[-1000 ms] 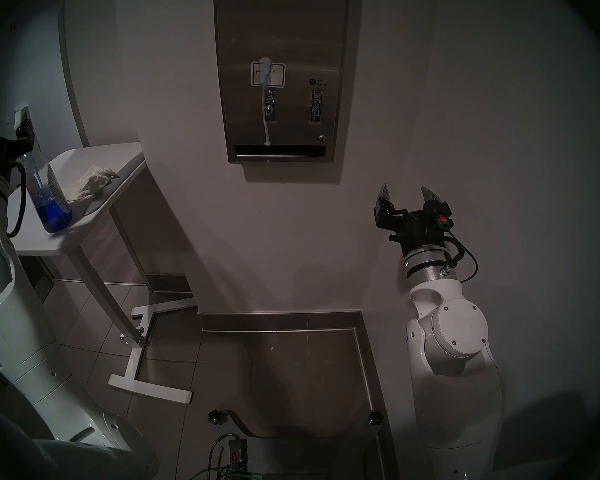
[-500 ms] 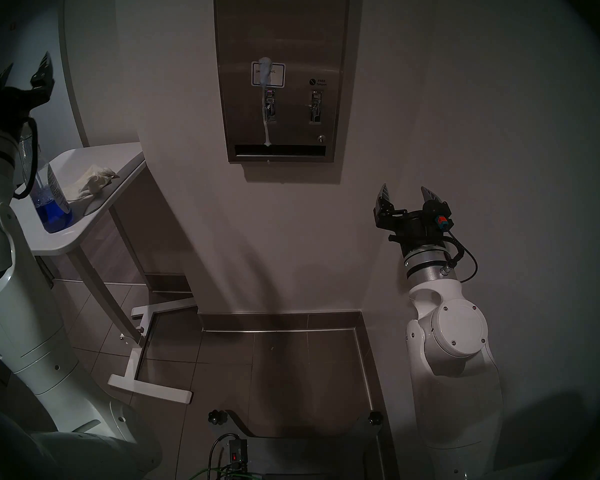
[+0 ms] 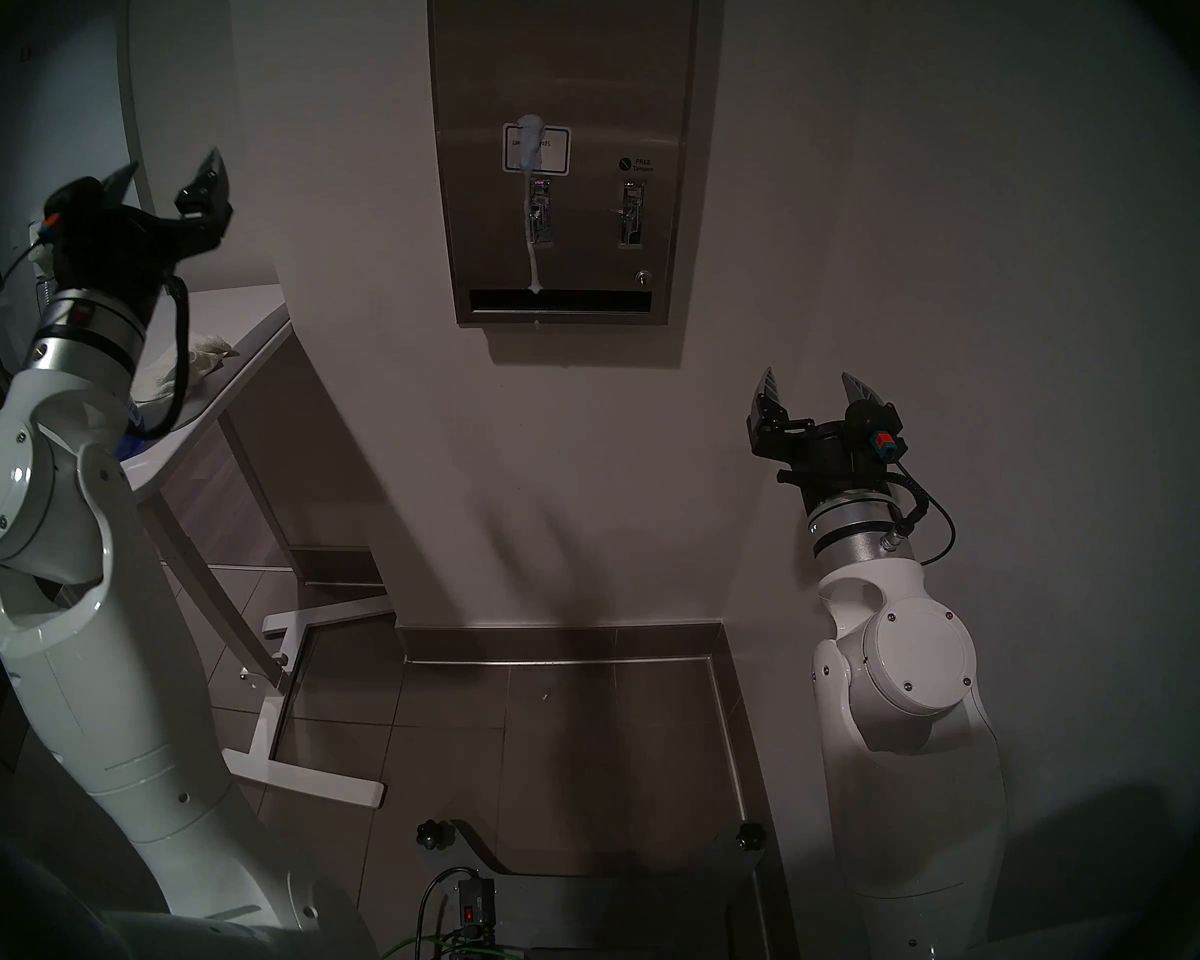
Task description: Pick up the cleaner bottle and spray the cleaner onto the surface
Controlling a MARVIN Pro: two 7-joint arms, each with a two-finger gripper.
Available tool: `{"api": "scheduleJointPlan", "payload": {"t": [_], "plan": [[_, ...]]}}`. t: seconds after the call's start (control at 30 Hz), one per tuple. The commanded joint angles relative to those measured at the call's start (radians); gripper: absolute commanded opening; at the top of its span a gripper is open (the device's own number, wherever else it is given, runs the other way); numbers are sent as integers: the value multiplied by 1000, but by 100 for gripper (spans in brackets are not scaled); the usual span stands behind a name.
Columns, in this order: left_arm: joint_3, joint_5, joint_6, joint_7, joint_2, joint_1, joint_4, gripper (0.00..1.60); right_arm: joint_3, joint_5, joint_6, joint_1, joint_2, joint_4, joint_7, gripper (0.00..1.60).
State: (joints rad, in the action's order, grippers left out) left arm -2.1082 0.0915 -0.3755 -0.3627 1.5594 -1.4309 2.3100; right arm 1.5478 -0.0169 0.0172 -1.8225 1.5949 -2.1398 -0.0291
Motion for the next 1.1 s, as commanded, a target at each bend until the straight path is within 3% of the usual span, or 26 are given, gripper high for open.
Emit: {"api": "scheduleJointPlan", "payload": {"t": [0.0, 0.53, 1.07], "plan": [[44, -1, 16, -3, 35, -40, 28, 160, 3, 4, -9, 15, -1, -40, 3, 160], [47, -11, 77, 10, 23, -44, -29, 160, 3, 6, -9, 15, -2, -40, 3, 160], [49, -8, 90, 16, 18, -47, -33, 160, 3, 7, -9, 15, -4, -40, 2, 160]]}}
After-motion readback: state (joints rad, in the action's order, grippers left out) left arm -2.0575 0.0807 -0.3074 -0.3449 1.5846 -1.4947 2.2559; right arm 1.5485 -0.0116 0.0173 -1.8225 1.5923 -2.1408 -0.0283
